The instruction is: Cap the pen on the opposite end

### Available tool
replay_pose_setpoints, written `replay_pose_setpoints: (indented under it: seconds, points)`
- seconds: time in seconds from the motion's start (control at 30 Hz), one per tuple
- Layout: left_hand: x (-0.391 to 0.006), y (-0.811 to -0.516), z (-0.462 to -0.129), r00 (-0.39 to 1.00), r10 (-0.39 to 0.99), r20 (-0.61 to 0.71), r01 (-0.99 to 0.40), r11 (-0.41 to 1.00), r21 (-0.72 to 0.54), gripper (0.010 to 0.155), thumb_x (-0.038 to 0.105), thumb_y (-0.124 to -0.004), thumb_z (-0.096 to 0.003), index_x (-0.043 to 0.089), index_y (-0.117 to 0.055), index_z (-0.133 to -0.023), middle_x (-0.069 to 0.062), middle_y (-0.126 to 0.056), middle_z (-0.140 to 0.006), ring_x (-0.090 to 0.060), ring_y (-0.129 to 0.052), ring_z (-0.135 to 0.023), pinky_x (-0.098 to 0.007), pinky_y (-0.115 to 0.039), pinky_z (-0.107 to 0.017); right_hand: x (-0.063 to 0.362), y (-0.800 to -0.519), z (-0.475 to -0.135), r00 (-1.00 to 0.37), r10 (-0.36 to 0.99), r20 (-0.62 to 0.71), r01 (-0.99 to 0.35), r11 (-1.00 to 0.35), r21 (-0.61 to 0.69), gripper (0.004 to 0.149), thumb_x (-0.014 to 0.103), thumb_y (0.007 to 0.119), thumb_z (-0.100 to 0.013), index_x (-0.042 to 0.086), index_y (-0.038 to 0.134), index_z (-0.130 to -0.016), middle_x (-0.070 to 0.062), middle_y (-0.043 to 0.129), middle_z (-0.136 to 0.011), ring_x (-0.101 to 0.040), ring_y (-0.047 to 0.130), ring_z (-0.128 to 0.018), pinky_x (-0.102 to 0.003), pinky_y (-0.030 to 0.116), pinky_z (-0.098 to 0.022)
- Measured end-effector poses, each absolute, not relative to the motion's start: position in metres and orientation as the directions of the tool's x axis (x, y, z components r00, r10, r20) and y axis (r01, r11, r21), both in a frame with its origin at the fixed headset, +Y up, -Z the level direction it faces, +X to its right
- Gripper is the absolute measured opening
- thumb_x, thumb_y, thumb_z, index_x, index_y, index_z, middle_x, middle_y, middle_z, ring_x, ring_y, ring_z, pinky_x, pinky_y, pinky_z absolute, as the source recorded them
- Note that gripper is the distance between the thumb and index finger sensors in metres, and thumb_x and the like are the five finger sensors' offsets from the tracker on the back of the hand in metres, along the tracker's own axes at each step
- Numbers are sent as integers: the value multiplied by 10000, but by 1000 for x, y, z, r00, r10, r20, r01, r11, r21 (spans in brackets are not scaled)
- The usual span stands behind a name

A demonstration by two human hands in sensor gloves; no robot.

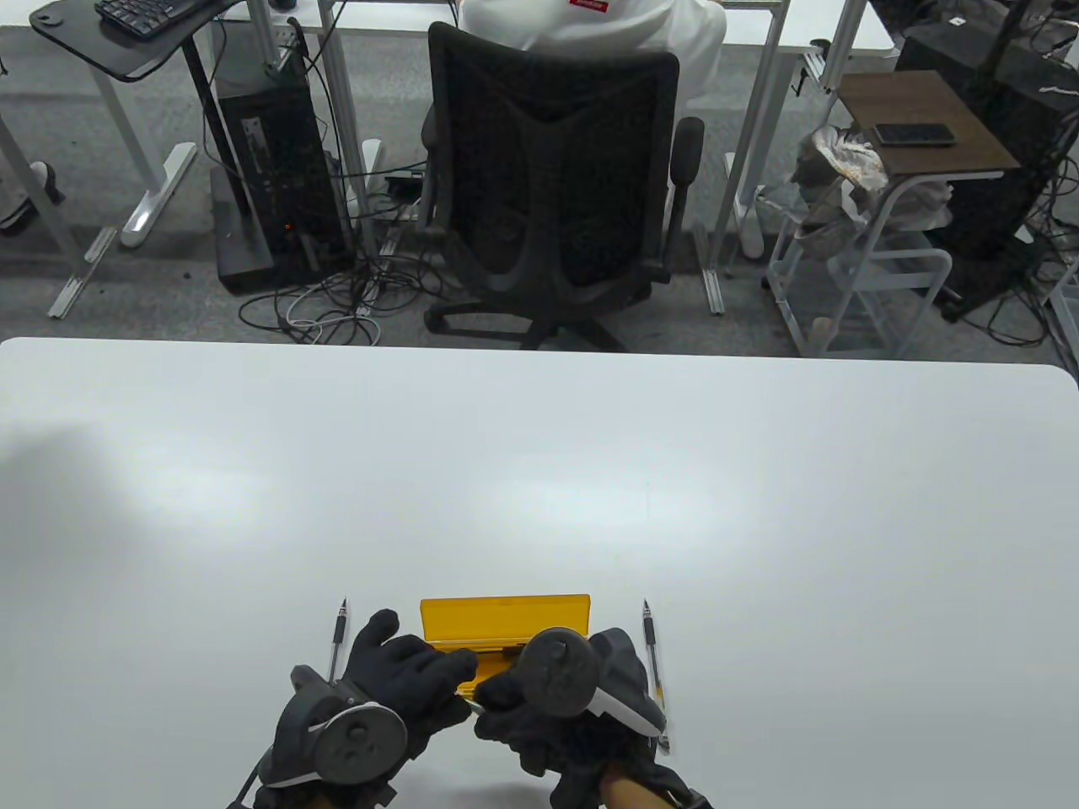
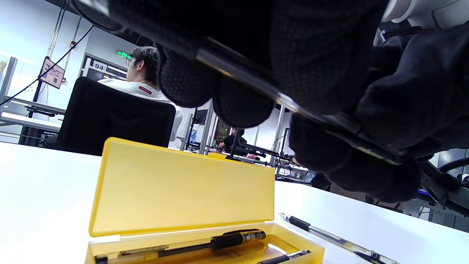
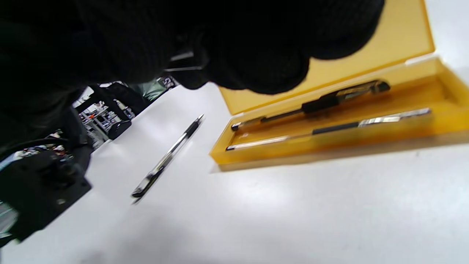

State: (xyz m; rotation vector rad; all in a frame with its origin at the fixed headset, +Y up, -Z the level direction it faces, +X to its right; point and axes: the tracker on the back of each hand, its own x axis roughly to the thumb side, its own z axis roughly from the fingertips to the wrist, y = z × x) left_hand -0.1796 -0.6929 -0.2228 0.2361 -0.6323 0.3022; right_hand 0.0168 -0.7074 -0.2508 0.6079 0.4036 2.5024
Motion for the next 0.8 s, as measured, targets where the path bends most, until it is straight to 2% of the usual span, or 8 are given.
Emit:
replay_pose_setpoints:
  seconds: [0.07,0.13,0.2,0.27,0.4,0.53,0.63,0.8]
  points:
    - [-182,-693,-223,781,174,600,-328,931,157,609,381,-916,-447,152,-775,-994,-91,-944,-901,-344,-854,-850,-728,-447,-724,17,-709,-253,-768,562,307,-414,-802,431,468,368,867,-402,118,913,-794,-94,953,-595,-193,973,-363,-372,841,-299]
    - [-188,-690,-224,798,173,578,-337,922,190,663,400,-887,-470,141,-692,-1049,-119,-868,-977,-375,-786,-900,-736,-427,-718,21,-710,-255,-820,495,286,-375,-843,385,469,361,859,-408,103,912,-797,-99,956,-588,-189,973,-348,-366,840,-290]
    - [-195,-690,-227,811,226,539,-378,906,190,654,405,-866,-488,132,-682,-1053,-129,-860,-978,-385,-785,-891,-736,-432,-710,29,-707,-257,-858,446,255,-352,-872,340,471,360,845,-416,97,906,-802,-100,955,-588,-180,973,-340,-357,841,-283]
    - [-202,-693,-230,815,282,506,-411,897,162,638,400,-865,-492,128,-697,-1044,-135,-875,-962,-389,-798,-876,-736,-438,-707,38,-703,-259,-870,445,210,-382,-880,281,475,354,839,-422,81,900,-806,-105,960,-581,-173,977,-323,-352,843,-269]
    - [-211,-699,-236,841,295,453,-397,906,146,627,407,-859,-495,121,-713,-1033,-137,-892,-941,-389,-817,-854,-733,-454,-700,61,-689,-262,-893,436,110,-421,-897,137,485,347,835,-431,57,874,-818,-113,993,-559,-147,995,-272,-335,855,-229]
    - [-213,-701,-238,847,306,435,-398,907,137,619,407,-856,-498,118,-722,-1028,-140,-901,-931,-391,-825,-842,-732,-460,-697,81,-684,-266,-939,343,-32,-344,-938,43,489,354,853,-430,49,876,-811,-112,1016,-546,-140,1007,-259,-329,863,-217]
    - [-212,-701,-238,848,305,433,-395,909,135,616,406,-856,-497,119,-725,-1026,-139,-906,-926,-389,-830,-838,-731,-463,-696,95,-692,-272,-958,204,-200,-215,-976,38,486,347,864,-431,44,881,-811,-122,1016,-552,-145,1007,-268,-334,862,-220]
    - [-210,-703,-239,850,303,431,-388,913,123,612,408,-856,-497,118,-731,-1022,-140,-912,-919,-388,-837,-830,-731,-466,-695,111,-717,-284,-928,-66,-366,-5,-982,189,481,339,868,-436,46,884,-818,-131,1013,-568,-155,1010,-292,-338,864,-229]
